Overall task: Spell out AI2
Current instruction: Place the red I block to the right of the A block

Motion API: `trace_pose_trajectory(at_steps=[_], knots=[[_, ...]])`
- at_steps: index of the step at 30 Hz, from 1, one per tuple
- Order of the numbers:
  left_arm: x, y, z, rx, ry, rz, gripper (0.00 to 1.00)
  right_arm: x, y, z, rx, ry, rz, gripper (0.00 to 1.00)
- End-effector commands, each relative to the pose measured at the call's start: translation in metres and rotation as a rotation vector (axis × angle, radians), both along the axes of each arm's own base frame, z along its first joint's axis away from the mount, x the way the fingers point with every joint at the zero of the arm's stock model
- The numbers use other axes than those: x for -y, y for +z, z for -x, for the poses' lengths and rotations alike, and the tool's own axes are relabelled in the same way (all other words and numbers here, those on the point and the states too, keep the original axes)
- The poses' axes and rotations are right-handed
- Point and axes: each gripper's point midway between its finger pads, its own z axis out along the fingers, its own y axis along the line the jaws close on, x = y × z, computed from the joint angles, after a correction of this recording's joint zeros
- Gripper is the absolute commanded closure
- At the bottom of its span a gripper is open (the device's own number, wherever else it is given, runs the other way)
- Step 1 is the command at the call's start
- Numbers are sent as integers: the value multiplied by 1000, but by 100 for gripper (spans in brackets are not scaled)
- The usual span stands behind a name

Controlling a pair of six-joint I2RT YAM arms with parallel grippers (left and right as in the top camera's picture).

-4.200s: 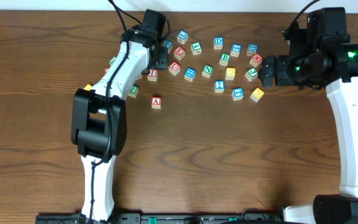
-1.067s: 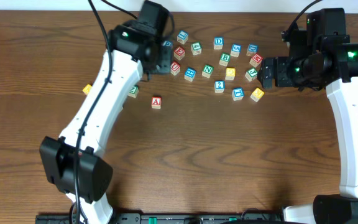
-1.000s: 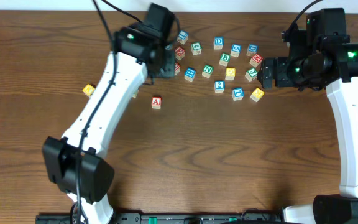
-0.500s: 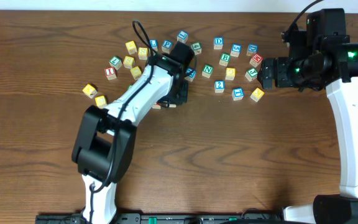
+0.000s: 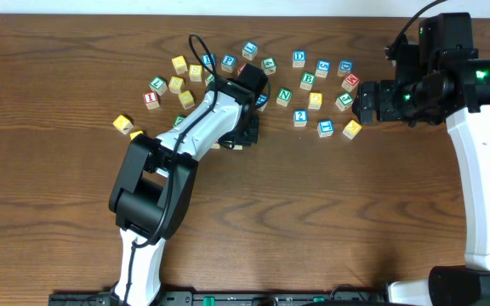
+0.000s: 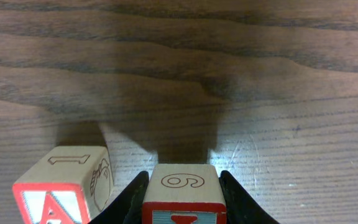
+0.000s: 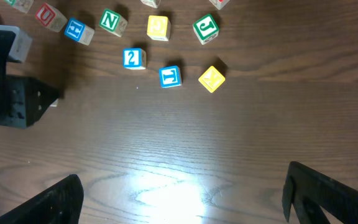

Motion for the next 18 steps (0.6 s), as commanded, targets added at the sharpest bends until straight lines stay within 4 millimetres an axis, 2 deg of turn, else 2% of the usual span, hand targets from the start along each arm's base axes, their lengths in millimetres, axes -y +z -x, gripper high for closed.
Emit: trace_pose_trajectory(at_steps=[1, 5, 18], knots=[[-5, -13, 2, -16, 13, -19, 75, 1, 2, 0, 5, 8, -1, 1], [-5, -19, 3, -26, 13, -25, 75, 1, 2, 0, 5, 8, -1, 1], [-6, -19, 4, -27, 14, -28, 74, 1, 1, 1, 0, 8, -1, 1]])
